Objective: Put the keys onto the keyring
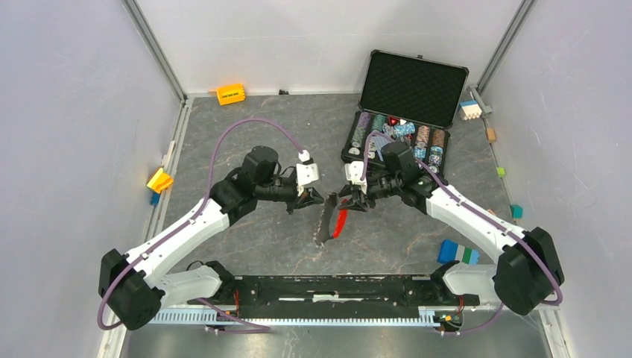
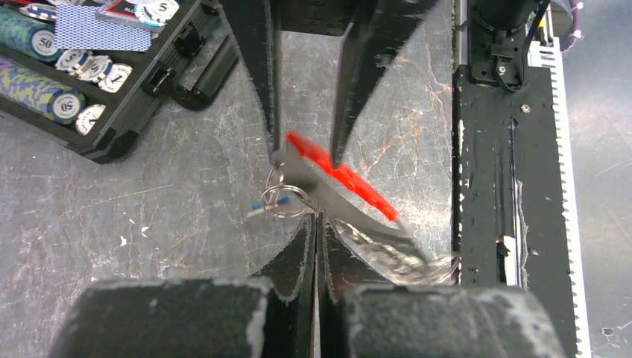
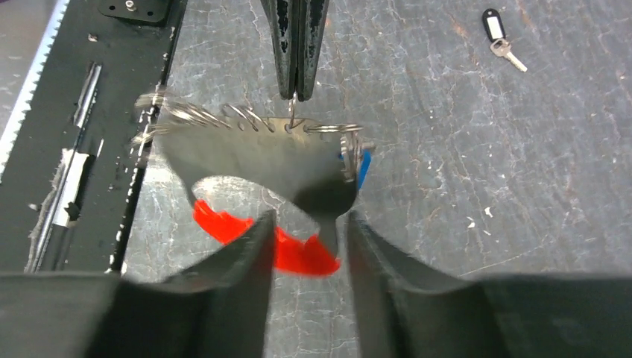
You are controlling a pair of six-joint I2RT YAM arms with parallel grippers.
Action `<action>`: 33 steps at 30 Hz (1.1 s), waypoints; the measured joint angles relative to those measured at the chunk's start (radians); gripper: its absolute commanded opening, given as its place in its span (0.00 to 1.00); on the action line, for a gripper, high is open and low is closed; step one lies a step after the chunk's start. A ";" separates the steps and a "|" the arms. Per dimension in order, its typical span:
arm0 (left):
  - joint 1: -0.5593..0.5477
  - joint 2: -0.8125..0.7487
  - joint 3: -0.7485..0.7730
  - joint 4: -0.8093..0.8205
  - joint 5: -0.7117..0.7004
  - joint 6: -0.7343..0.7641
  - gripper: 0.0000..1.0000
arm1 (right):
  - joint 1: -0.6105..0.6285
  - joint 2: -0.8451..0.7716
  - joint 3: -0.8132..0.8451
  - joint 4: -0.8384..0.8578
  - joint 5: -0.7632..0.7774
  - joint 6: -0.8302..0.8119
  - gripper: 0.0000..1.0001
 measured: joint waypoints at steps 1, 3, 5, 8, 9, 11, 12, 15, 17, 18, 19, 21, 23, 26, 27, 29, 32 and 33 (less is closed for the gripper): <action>0.001 -0.003 0.000 -0.002 0.000 0.000 0.02 | 0.000 0.003 0.004 -0.006 0.002 -0.003 0.58; 0.001 -0.009 0.000 0.000 -0.010 -0.002 0.02 | 0.000 0.005 0.014 -0.025 0.003 -0.010 0.63; 0.001 -0.010 0.000 -0.001 -0.024 -0.013 0.02 | 0.000 0.005 0.024 -0.032 0.007 -0.018 0.64; 0.001 -0.010 0.000 0.000 -0.040 -0.042 0.02 | 0.000 -0.002 0.042 -0.051 0.018 -0.025 0.65; 0.001 -0.010 0.000 0.000 -0.048 -0.053 0.02 | 0.000 -0.007 0.050 -0.060 0.021 -0.027 0.64; 0.001 -0.010 0.000 0.000 -0.056 -0.070 0.02 | 0.000 -0.023 0.065 -0.071 0.027 -0.029 0.60; 0.001 -0.010 0.000 0.003 -0.059 -0.076 0.02 | 0.000 -0.032 0.069 -0.071 0.027 -0.029 0.57; 0.001 -0.010 0.000 0.016 -0.063 -0.095 0.02 | 0.000 -0.070 0.077 -0.055 0.020 -0.013 0.46; 0.001 -0.010 -0.002 0.032 -0.062 -0.105 0.02 | 0.000 -0.090 0.078 -0.035 0.003 0.011 0.42; 0.001 -0.010 -0.004 0.042 -0.061 -0.111 0.02 | 0.000 -0.097 0.079 -0.025 -0.008 0.022 0.40; 0.001 -0.010 -0.008 0.051 -0.060 -0.114 0.02 | 0.000 -0.099 0.080 -0.017 -0.019 0.033 0.39; 0.001 -0.010 -0.016 0.064 -0.056 -0.116 0.02 | 0.001 -0.099 0.082 -0.005 -0.035 0.047 0.37; 0.001 -0.010 -0.026 0.077 -0.050 -0.117 0.02 | 0.003 -0.099 0.082 -0.002 -0.055 0.058 0.36; 0.001 -0.010 -0.039 0.092 -0.047 -0.121 0.02 | 0.010 -0.099 0.082 0.003 -0.085 0.069 0.35; 0.001 -0.010 -0.042 0.096 -0.046 -0.123 0.02 | 0.013 -0.099 0.082 0.005 -0.095 0.069 0.35; 0.001 -0.010 -0.046 0.101 -0.045 -0.125 0.02 | 0.022 -0.098 0.079 0.008 -0.109 0.069 0.35; 0.001 -0.010 -0.047 0.106 -0.042 -0.128 0.02 | 0.039 -0.092 0.072 0.010 -0.125 0.069 0.34; 0.001 -0.010 -0.047 0.108 -0.042 -0.128 0.02 | 0.045 -0.088 0.072 0.008 -0.129 0.068 0.33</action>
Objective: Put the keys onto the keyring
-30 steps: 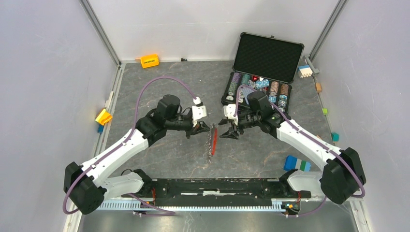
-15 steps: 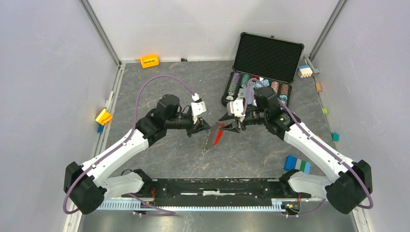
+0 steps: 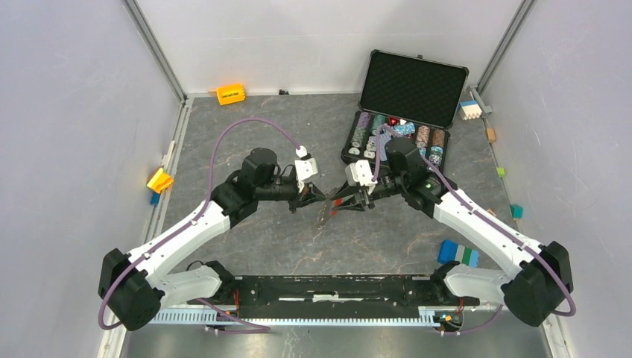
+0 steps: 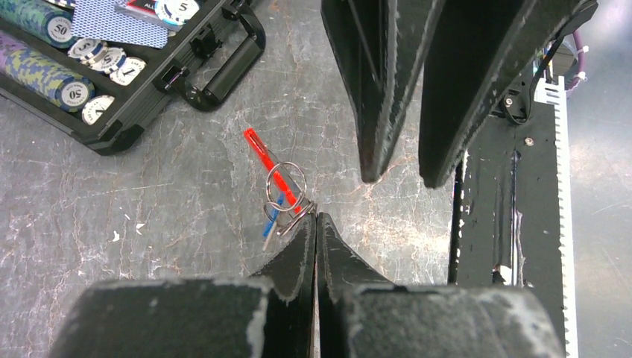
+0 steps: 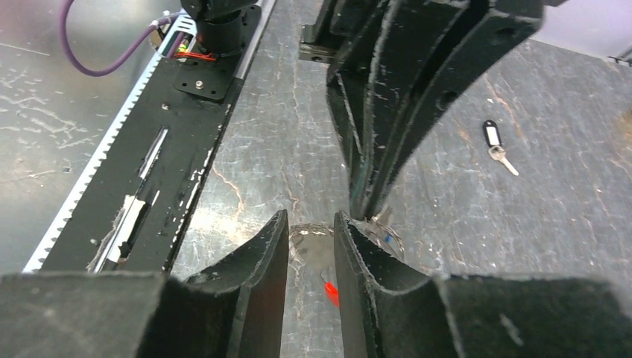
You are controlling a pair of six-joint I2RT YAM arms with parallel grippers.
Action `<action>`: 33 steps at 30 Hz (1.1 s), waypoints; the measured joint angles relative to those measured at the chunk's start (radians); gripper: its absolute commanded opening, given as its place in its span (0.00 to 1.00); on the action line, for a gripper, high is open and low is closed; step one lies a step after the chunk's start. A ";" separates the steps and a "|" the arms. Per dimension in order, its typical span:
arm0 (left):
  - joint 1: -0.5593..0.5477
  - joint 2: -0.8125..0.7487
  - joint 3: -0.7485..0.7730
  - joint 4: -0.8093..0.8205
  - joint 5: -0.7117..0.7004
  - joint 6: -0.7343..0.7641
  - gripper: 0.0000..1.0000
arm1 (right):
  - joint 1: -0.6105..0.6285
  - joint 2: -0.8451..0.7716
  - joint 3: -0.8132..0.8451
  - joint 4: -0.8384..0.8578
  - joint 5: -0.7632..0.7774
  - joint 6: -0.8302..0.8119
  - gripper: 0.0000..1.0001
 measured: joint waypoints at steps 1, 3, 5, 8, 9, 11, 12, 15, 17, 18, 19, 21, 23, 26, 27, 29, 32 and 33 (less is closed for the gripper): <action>0.000 0.000 0.000 0.003 0.000 0.000 0.02 | 0.007 0.005 0.000 0.000 -0.002 -0.001 0.33; 0.000 0.000 0.000 0.011 0.005 0.000 0.02 | 0.021 0.015 0.000 -0.003 -0.002 -0.004 0.33; 0.000 0.000 -0.004 0.018 0.021 0.000 0.02 | 0.030 0.027 0.000 -0.005 0.000 -0.007 0.32; 0.000 -0.002 -0.016 0.024 0.046 0.000 0.02 | 0.039 0.051 0.000 -0.009 0.006 -0.012 0.30; 0.000 -0.003 -0.022 0.026 0.053 0.000 0.02 | 0.040 0.059 0.000 -0.012 0.009 -0.015 0.30; 0.000 -0.008 -0.036 0.026 0.071 0.001 0.02 | 0.040 0.070 0.000 -0.016 0.016 -0.019 0.29; 0.000 -0.012 -0.041 0.026 0.076 0.002 0.02 | 0.040 0.073 0.000 -0.019 0.022 -0.021 0.29; 0.000 -0.024 -0.053 0.027 0.094 0.006 0.02 | 0.040 0.074 0.000 -0.019 0.036 -0.027 0.29; 0.000 -0.032 -0.060 0.028 0.103 0.013 0.02 | 0.040 0.074 0.000 -0.019 0.040 -0.031 0.29; 0.000 -0.036 -0.063 0.029 0.107 0.016 0.02 | 0.040 0.074 0.000 -0.020 0.044 -0.033 0.29; 0.000 -0.039 -0.067 0.032 0.109 0.018 0.02 | 0.040 0.074 0.000 -0.020 0.045 -0.034 0.29; 0.000 -0.041 -0.071 0.034 0.117 0.019 0.02 | 0.040 0.075 0.000 -0.020 0.045 -0.034 0.29; 0.000 -0.041 -0.071 0.034 0.123 0.019 0.02 | 0.042 0.077 0.000 -0.020 0.043 -0.035 0.29; 0.000 -0.041 -0.071 0.036 0.124 0.019 0.02 | 0.047 0.082 0.000 -0.020 0.043 -0.038 0.28; 0.000 -0.041 -0.071 0.036 0.124 0.019 0.02 | 0.049 0.085 0.000 -0.020 0.043 -0.039 0.28; 0.000 -0.041 -0.071 0.036 0.124 0.019 0.02 | 0.054 0.090 0.000 -0.020 0.043 -0.042 0.28; 0.000 -0.041 -0.071 0.034 0.124 0.019 0.02 | 0.058 0.097 0.000 -0.019 0.051 -0.044 0.27; 0.000 -0.041 -0.071 0.035 0.124 0.019 0.02 | 0.059 0.098 0.000 -0.019 0.052 -0.045 0.27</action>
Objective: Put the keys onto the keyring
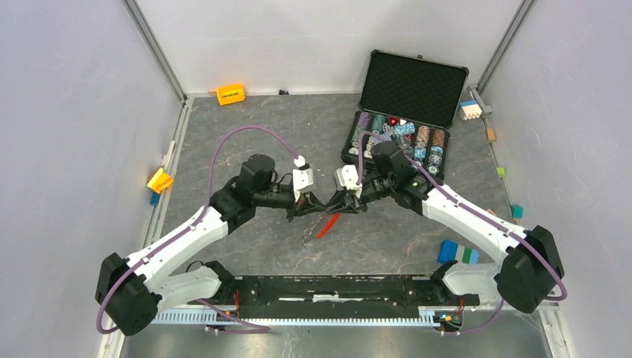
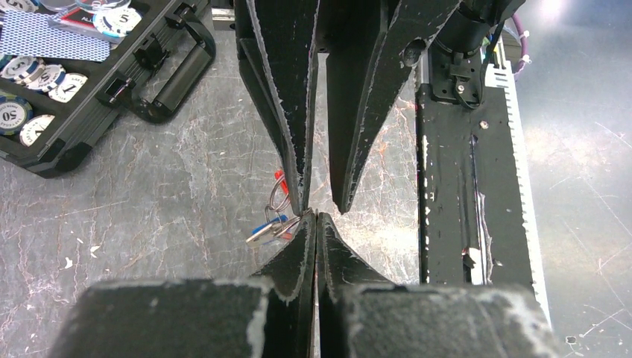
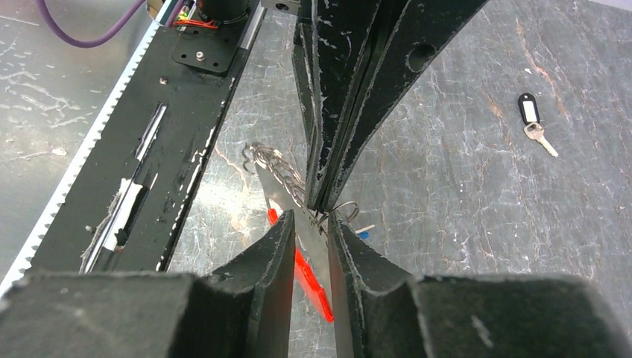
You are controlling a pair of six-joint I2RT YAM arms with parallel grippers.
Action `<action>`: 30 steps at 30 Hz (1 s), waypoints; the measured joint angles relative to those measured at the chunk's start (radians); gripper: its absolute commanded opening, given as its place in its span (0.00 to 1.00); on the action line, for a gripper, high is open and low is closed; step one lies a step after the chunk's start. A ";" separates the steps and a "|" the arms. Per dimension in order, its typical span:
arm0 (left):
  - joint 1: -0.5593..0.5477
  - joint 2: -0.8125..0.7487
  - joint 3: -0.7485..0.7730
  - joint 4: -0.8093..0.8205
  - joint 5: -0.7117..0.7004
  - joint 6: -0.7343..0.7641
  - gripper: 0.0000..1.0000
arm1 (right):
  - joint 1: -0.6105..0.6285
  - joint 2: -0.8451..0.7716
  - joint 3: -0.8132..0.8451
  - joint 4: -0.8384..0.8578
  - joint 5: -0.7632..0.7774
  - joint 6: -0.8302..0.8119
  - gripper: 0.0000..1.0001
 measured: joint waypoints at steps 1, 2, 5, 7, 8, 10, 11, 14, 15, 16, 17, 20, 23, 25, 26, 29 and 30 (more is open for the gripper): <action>0.000 0.000 0.000 0.000 0.000 0.000 0.02 | 0.001 0.002 0.000 0.000 0.003 0.000 0.26; 0.000 0.000 0.000 0.001 0.000 0.000 0.02 | 0.001 0.003 0.000 0.000 0.005 0.000 0.26; 0.000 0.000 -0.005 0.006 0.002 0.001 0.02 | 0.001 0.004 0.000 0.000 0.034 0.000 0.26; 0.000 -0.001 -0.013 0.007 0.006 0.009 0.02 | 0.005 0.003 0.000 0.000 0.079 0.001 0.25; 0.000 -0.001 -0.018 0.006 0.008 0.013 0.02 | 0.006 0.003 0.000 0.000 0.082 0.001 0.25; 0.000 -0.002 -0.026 0.006 0.009 0.019 0.02 | 0.006 -0.001 0.000 0.000 0.111 0.002 0.25; 0.000 -0.002 -0.028 0.006 0.010 0.022 0.02 | 0.006 -0.004 0.000 0.000 0.126 0.003 0.25; 0.000 -0.005 -0.032 0.006 0.011 0.028 0.02 | 0.006 -0.013 0.000 0.000 0.152 0.000 0.26; 0.000 -0.006 -0.032 0.006 0.011 0.028 0.02 | 0.006 -0.017 0.000 0.000 0.159 -0.002 0.26; 0.000 -0.006 -0.032 0.008 0.010 0.028 0.02 | 0.006 -0.020 0.000 -0.001 0.161 -0.006 0.27; 0.000 -0.006 -0.032 0.010 0.007 0.028 0.02 | 0.006 -0.022 0.000 -0.003 0.162 -0.010 0.27; 0.000 -0.006 -0.032 0.016 0.002 0.028 0.02 | 0.006 -0.033 0.000 -0.016 0.156 -0.026 0.29; 0.000 -0.006 -0.033 0.024 -0.002 0.028 0.02 | 0.006 -0.049 0.000 -0.029 0.138 -0.043 0.31; 0.000 -0.006 -0.033 0.030 -0.006 0.027 0.02 | 0.006 -0.062 0.000 -0.038 0.129 -0.053 0.33; 0.000 -0.006 -0.033 0.034 -0.012 0.027 0.02 | 0.006 -0.068 0.000 -0.043 0.127 -0.058 0.33; 0.000 -0.006 -0.033 0.036 -0.028 0.026 0.02 | 0.006 -0.083 0.000 -0.060 0.108 -0.074 0.35; 0.000 -0.006 -0.033 0.037 -0.031 0.026 0.02 | 0.006 -0.085 0.000 -0.065 0.099 -0.079 0.35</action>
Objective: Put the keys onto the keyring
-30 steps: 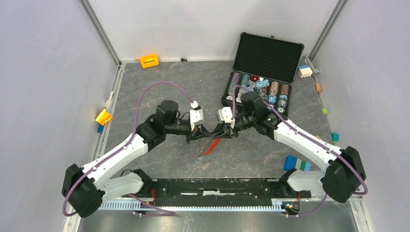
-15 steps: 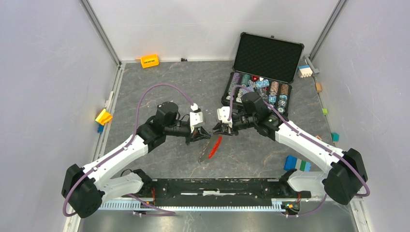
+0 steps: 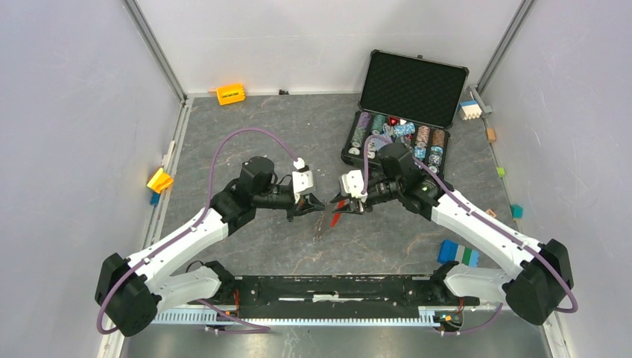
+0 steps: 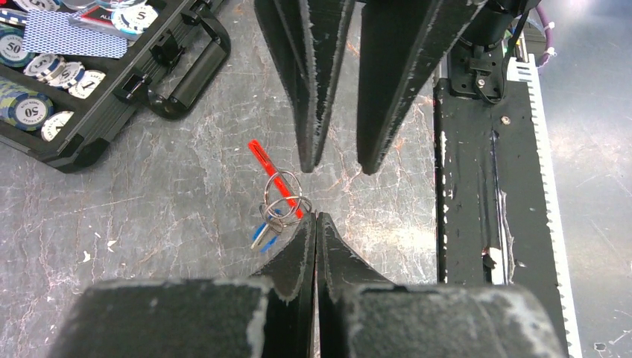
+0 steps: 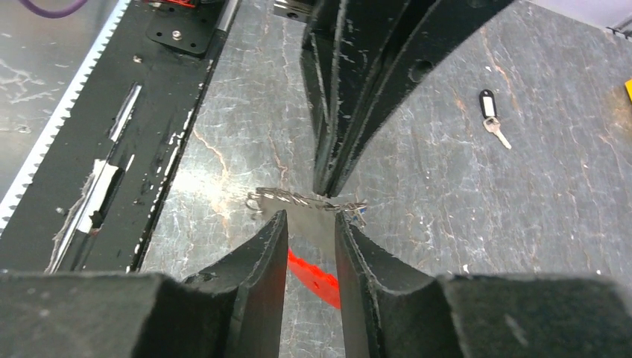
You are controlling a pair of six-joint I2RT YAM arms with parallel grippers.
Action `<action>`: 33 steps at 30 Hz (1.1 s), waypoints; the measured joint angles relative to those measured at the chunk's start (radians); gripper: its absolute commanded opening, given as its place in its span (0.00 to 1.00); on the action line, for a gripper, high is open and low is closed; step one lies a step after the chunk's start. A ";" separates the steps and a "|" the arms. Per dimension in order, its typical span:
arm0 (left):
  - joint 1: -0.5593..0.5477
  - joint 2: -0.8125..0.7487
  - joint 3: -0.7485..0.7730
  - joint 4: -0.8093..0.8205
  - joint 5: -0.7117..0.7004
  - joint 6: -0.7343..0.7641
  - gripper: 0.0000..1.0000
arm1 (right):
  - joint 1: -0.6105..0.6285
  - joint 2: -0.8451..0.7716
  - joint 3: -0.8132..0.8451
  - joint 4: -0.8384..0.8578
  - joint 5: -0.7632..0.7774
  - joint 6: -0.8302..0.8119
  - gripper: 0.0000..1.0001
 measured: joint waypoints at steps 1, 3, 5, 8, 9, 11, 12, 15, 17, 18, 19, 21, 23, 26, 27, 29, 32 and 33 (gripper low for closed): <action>0.000 0.000 0.000 0.001 -0.002 0.000 0.02 | 0.000 -0.001 0.000 -0.006 -0.011 -0.006 0.35; 0.000 0.000 0.000 0.003 -0.006 -0.002 0.02 | 0.000 -0.001 0.000 -0.016 -0.030 -0.015 0.36; 0.000 0.000 0.000 0.007 -0.009 -0.003 0.02 | 0.000 -0.001 0.000 -0.022 -0.049 -0.019 0.36; 0.000 0.000 0.000 0.009 -0.009 -0.005 0.02 | 0.000 0.003 0.000 -0.024 -0.068 -0.017 0.34; 0.000 0.000 0.000 0.010 -0.009 -0.006 0.02 | 0.000 0.008 0.000 -0.022 -0.071 -0.013 0.33; 0.000 0.000 -0.001 0.015 -0.007 -0.007 0.02 | 0.000 0.021 0.000 -0.010 -0.071 0.005 0.32; 0.000 0.000 -0.002 0.018 -0.005 -0.007 0.02 | 0.000 0.029 0.000 -0.001 -0.070 0.014 0.32; 0.000 0.000 -0.009 0.026 0.004 -0.007 0.02 | 0.000 0.046 0.000 0.021 -0.066 0.041 0.32; 0.000 0.000 -0.014 0.026 0.005 -0.007 0.02 | 0.000 0.054 0.000 0.035 -0.065 0.062 0.31; 0.000 0.000 -0.014 0.026 0.006 -0.007 0.02 | 0.000 0.057 0.000 0.042 -0.063 0.069 0.31; 0.000 0.000 -0.015 0.026 0.008 -0.007 0.02 | 0.000 0.059 0.000 0.048 -0.061 0.076 0.31; 0.000 0.000 -0.016 0.027 0.009 -0.007 0.02 | 0.000 0.062 0.000 0.058 -0.053 0.087 0.31; 0.000 0.000 -0.016 0.027 0.011 -0.007 0.02 | 0.000 0.064 0.000 0.066 -0.047 0.094 0.31; 0.000 0.000 -0.016 0.029 0.011 -0.008 0.02 | 0.000 0.065 0.000 0.074 -0.047 0.100 0.31; 0.000 0.000 -0.016 0.029 0.011 -0.008 0.02 | 0.000 0.066 0.000 0.074 -0.046 0.101 0.31; 0.000 0.000 -0.016 0.029 0.011 -0.008 0.02 | 0.000 0.073 0.000 0.074 -0.045 0.101 0.31; 0.000 0.000 -0.016 0.030 0.010 -0.011 0.02 | 0.000 0.085 0.000 0.073 -0.044 0.100 0.31; 0.000 0.000 -0.016 0.030 0.009 -0.013 0.02 | 0.000 0.089 0.000 0.073 -0.044 0.100 0.31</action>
